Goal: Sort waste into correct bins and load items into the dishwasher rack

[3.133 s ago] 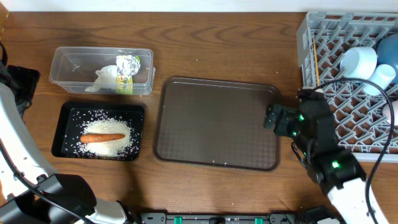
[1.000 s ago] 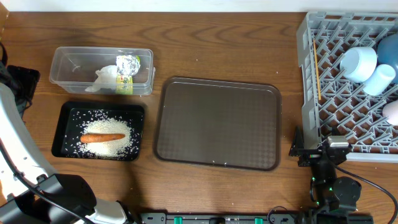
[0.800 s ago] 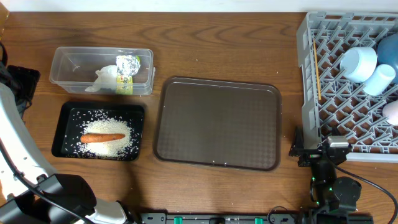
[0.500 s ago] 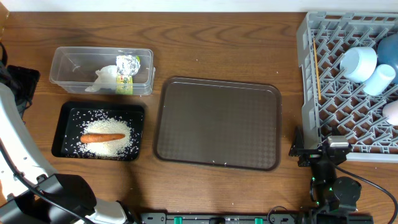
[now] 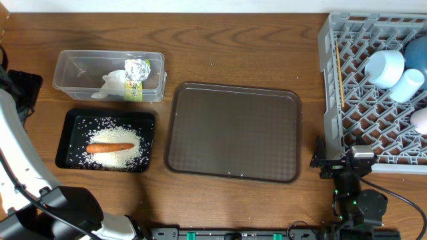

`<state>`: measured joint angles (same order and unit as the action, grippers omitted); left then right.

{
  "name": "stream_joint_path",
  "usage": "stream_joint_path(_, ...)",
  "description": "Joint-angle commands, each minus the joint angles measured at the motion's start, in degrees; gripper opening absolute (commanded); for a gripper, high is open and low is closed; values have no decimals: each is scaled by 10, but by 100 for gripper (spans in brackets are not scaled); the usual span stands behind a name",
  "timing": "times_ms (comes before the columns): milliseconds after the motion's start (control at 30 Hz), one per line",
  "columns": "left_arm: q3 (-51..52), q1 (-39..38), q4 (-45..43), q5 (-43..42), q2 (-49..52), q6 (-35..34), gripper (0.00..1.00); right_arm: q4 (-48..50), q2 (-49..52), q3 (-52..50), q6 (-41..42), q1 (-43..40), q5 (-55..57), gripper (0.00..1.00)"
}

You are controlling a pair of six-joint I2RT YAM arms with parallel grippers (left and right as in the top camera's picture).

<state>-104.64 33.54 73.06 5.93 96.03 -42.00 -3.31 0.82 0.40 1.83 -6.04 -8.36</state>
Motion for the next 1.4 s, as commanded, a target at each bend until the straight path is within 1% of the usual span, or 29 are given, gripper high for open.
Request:
stream_joint_path(0, -2, 2, 0, 1, 2, -1, 98, -3, -5, -1, -13, -7, 2, 99)
stream_joint_path(433, -2, -2, 3, 2, -17, 1, 98, -3, -5, -1, -13, -7, 2, 99)
stream_joint_path(533, -2, -3, 31, 3, -32, 41, 98, -3, -5, -1, -13, -7, 2, 99)
stream_joint_path(667, 6, -14, 76, 3, -58, 43, 98, -3, -5, -1, -13, -7, 2, 99)
stream_joint_path(767, 41, -37, 59, 10, -82, 43, 98, -3, -5, -1, -13, -7, 2, 99)
stream_joint_path(900, 151, -84, -51, 9, -131, 52, 98, -3, -5, -1, -13, -7, 2, 99)
stream_joint_path(967, 228, -114, -125, 7, -165, 67, 98, -3, -5, -1, -13, -7, 2, 99)
stream_joint_path(1067, 357, -161, -261, -15, -223, 88, 98, -3, -5, -1, -13, -7, 2, 99)
stream_joint_path(1133, 444, -188, -361, -51, -265, 126, 98, -3, -5, -1, -13, -7, 2, 99)
stream_joint_path(1233, 571, -217, -505, -115, -332, 205, 98, -3, -5, -1, -13, -7, 2, 99)
stream_joint_path(1300, 649, -228, -578, -154, -378, 255, 98, -3, -5, -1, -13, -7, 2, 99)
stream_joint_path(1367, 719, -233, -633, -178, -423, 282, 98, -3, -5, -1, -13, -7, 2, 99)
